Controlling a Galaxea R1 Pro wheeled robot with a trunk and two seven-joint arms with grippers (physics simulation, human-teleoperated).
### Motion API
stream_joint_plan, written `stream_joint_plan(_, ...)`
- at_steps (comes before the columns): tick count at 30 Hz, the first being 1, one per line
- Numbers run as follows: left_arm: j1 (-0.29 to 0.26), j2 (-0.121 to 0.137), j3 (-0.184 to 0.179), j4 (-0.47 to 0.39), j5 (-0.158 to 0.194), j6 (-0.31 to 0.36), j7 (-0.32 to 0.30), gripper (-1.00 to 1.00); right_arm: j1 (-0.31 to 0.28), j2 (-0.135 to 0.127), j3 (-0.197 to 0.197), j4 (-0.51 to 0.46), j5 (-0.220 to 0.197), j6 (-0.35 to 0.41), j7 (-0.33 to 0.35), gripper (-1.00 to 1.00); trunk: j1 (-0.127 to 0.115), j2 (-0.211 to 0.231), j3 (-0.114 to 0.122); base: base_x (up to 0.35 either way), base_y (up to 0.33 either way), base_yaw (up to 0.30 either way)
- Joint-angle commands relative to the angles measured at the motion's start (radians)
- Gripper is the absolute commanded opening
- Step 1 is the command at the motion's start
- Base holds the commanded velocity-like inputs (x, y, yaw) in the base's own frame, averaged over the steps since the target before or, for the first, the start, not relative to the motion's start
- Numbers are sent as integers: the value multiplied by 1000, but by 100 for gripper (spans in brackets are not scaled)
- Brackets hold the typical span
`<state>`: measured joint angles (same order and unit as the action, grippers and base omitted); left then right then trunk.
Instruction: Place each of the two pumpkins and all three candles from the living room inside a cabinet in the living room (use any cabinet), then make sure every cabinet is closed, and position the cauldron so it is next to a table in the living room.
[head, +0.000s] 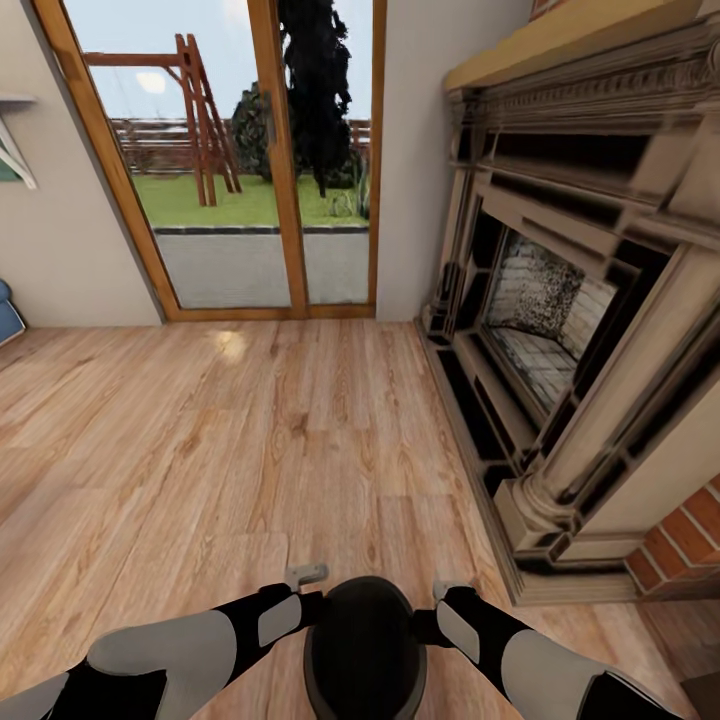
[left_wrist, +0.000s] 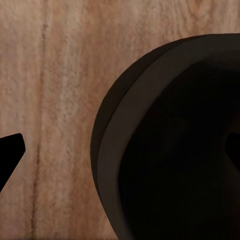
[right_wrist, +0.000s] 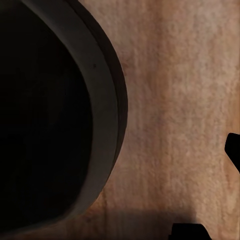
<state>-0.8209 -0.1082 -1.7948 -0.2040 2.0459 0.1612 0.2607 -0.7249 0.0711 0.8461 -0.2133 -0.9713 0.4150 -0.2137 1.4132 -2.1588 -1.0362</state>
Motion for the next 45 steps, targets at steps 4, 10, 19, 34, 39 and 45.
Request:
stream_joint_plan(4, 0, -1, 0, 0, -1, 0, 0, 100, 0, 0, 1, 0, 3, 1, 0, 100, 15, -28, -13, 0, 0, 0)
stream_joint_plan(10, 0, -1, 0, 0, -1, 0, 0, 100, -1, 0, 1, 0, 5, 1, 1, 100, 38, -70, -31, 0, 0, 0)
stream_joint_plan(19, 0, -1, 0, -1, 0, 0, 0, 100, 0, 0, 2, 0, 8, -3, -2, 100, 73, -133, -60, 0, 0, 0)
stream_joint_plan(34, 12, 4, -3, -1, 1, 7, 0, 100, 0, -1, 5, 0, 6, -2, -11, 100, 130, -238, -107, 0, 0, 0)
stream_joint_plan(39, 12, 5, -4, 1, -1, 10, 0, 100, 0, -4, 5, 0, 7, -4, -12, 100, 150, -273, -122, 0, 0, 0)
stream_joint_plan(45, 12, 4, -6, -1, -1, 13, 1, 100, 0, -5, 4, 0, 6, -4, -12, 100, 173, -315, -141, 0, 0, 0)
